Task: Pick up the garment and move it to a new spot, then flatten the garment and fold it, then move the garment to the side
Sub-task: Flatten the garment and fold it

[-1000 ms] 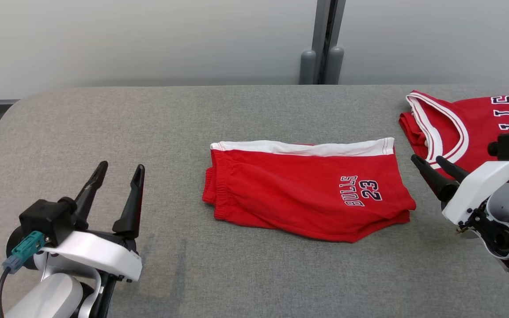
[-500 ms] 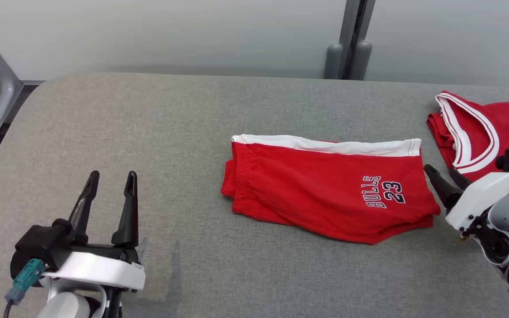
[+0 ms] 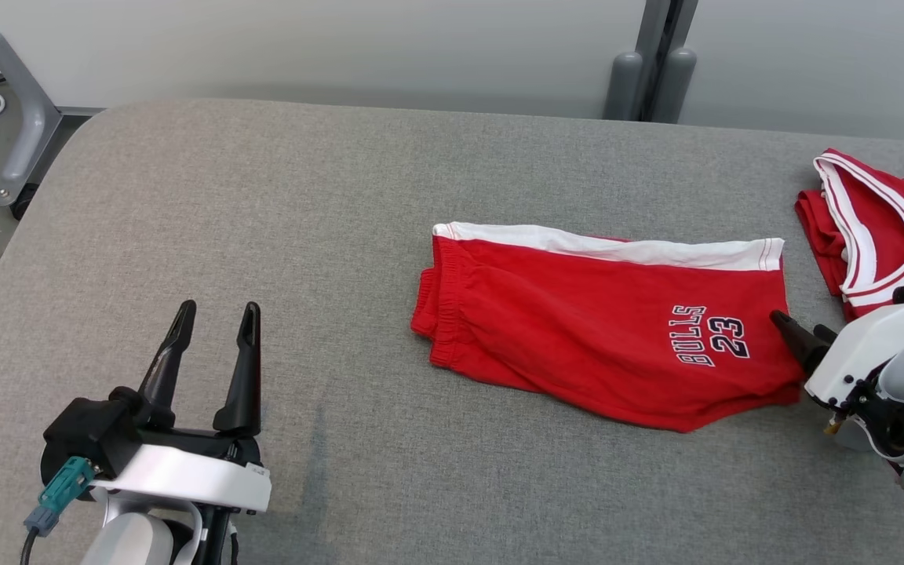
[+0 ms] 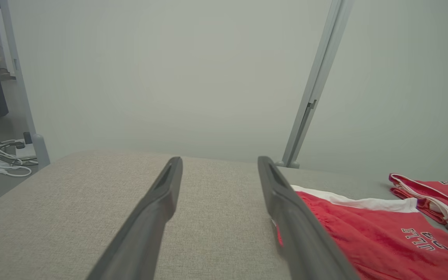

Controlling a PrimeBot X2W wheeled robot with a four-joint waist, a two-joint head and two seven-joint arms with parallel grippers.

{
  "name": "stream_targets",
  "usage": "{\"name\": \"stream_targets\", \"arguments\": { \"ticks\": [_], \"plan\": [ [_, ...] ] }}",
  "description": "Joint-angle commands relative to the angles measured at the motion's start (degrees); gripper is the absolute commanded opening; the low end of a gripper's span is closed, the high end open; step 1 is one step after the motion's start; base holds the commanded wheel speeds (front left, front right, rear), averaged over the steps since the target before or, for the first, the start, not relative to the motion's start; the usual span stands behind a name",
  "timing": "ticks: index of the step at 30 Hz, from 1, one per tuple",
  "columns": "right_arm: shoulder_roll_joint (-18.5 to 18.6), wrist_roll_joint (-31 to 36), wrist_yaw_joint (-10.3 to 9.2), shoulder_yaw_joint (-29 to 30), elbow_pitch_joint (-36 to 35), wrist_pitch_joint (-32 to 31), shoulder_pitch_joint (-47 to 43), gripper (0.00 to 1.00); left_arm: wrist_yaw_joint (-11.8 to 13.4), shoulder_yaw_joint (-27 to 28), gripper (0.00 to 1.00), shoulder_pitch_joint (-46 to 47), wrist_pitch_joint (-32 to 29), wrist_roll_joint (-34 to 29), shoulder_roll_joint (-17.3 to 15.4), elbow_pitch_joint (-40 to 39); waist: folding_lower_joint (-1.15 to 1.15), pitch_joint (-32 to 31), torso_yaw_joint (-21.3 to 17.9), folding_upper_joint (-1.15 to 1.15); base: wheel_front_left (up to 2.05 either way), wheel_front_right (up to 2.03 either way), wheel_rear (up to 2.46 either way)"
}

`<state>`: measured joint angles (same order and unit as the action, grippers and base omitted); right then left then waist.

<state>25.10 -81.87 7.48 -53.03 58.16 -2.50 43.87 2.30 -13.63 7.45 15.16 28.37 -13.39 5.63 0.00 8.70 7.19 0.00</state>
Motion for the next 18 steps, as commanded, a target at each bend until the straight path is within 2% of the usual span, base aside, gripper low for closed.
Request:
{"name": "stream_targets", "arguments": {
  "ticks": [1, 14, 15, 16, 17, 18],
  "plan": [
    [-0.43, -0.58, 0.04, 0.12, 0.87, -0.76, 0.20, 1.00, -0.49, 0.71, 1.00, 0.82, 0.04, -0.53, 0.20, 0.25, 0.00, 0.21, 0.27, 0.00, 0.00, 0.00, 0.00],
    [-3.80, -3.00, 0.04, 0.78, 5.64, -5.31, 1.32, 1.00, -4.13, 3.19, 1.00, 1.56, 0.04, -3.81, 3.19, 3.31, 0.00, 0.73, 1.51, 0.00, 0.00, 0.00, 0.00],
    [-4.21, -3.33, 0.04, 1.03, 6.04, -5.39, 1.58, 0.97, -4.33, 3.32, 1.00, 1.51, 0.04, -4.04, 3.37, 3.47, 0.00, 0.70, 1.56, 0.00, 0.00, 0.00, 0.00],
    [-4.45, -3.38, 0.04, 1.17, 6.43, -5.48, 1.74, 0.75, -4.48, 3.48, 1.00, 1.45, 0.04, -4.29, 3.56, 3.67, 0.00, 0.63, 1.63, 0.00, 0.00, 0.00, 0.00],
    [-4.60, -3.36, 0.04, 1.21, 6.73, -5.52, 1.80, 0.45, -4.71, 3.59, 1.00, 1.45, 0.05, -4.41, 3.72, 3.87, 0.00, 0.53, 1.70, 0.00, 0.00, 0.00, 0.00],
    [-4.72, -3.42, 0.04, 1.29, 6.74, -5.45, 1.91, 0.33, -4.85, 3.75, 1.00, 1.45, 0.04, -4.53, 3.87, 4.06, 0.00, 0.45, 1.76, 0.00, 0.00, 0.00, 0.00]
  ]
}}
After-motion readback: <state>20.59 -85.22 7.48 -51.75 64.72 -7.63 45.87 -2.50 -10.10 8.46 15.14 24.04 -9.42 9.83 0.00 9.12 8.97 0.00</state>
